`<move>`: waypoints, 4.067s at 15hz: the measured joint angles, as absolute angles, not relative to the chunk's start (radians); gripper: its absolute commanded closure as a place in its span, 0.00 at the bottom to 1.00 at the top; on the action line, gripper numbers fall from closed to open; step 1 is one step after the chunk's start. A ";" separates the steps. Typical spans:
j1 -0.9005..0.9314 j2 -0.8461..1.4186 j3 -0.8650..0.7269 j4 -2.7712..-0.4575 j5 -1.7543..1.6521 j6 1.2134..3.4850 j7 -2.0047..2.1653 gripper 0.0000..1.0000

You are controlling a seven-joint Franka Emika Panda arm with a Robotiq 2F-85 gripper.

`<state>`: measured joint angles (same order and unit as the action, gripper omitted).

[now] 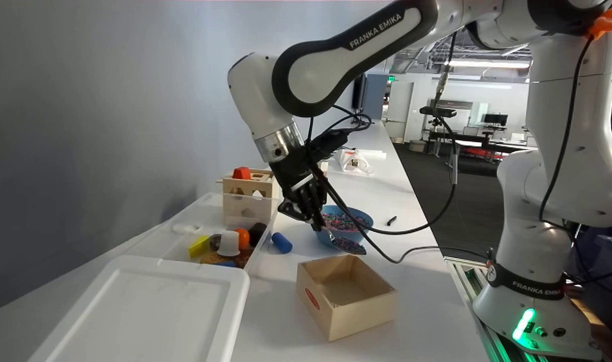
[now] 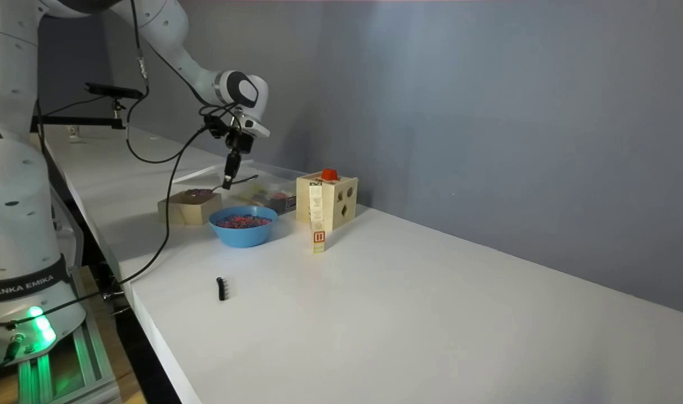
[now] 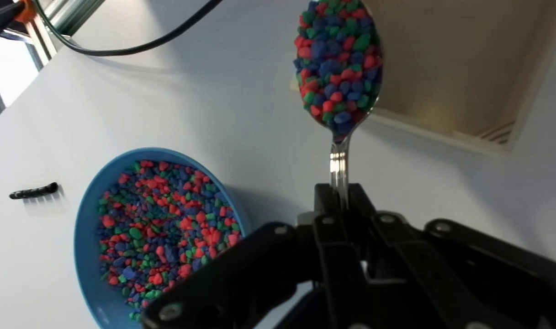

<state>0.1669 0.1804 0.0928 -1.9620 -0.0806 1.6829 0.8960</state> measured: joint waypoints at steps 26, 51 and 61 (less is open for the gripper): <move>0.265 0.077 0.140 -2.185 -0.262 2.195 1.013 0.97; 0.153 -0.095 0.151 -2.300 -0.461 1.993 1.412 0.00; 0.134 -0.121 0.154 -2.386 -0.454 2.121 1.570 0.00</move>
